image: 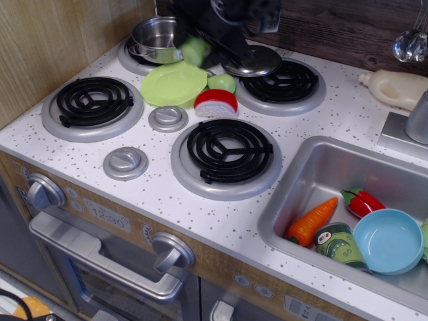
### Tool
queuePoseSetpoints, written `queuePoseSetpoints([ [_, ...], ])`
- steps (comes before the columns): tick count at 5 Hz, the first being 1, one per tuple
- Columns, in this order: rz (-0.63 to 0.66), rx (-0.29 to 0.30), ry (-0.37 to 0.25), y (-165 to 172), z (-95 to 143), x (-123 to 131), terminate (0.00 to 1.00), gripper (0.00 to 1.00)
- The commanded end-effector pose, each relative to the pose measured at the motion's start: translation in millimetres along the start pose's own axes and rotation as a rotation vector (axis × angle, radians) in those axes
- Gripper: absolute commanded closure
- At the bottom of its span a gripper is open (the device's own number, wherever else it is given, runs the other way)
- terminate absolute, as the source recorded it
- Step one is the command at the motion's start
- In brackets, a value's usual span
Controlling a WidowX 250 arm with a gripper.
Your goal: Put broccoli in pot or pan
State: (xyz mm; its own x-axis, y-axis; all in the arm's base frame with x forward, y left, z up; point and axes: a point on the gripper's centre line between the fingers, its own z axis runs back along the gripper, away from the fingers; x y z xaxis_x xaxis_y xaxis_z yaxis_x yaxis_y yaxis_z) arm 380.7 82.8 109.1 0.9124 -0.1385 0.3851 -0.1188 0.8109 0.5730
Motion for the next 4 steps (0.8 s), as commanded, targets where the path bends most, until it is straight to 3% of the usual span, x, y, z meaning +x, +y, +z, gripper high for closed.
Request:
queuePoseSetpoints([
  [1, -0.013, 0.010, -0.200, 66.9, -4.0, 42.0, 0.00, 1.00],
  [3, -0.114, -0.206, -0.356, 91.8, -31.8, 65.3, 0.00, 1.00],
  [4, -0.159, -0.276, -0.445, 96.7, -52.8, 69.6, 0.00, 1.00],
])
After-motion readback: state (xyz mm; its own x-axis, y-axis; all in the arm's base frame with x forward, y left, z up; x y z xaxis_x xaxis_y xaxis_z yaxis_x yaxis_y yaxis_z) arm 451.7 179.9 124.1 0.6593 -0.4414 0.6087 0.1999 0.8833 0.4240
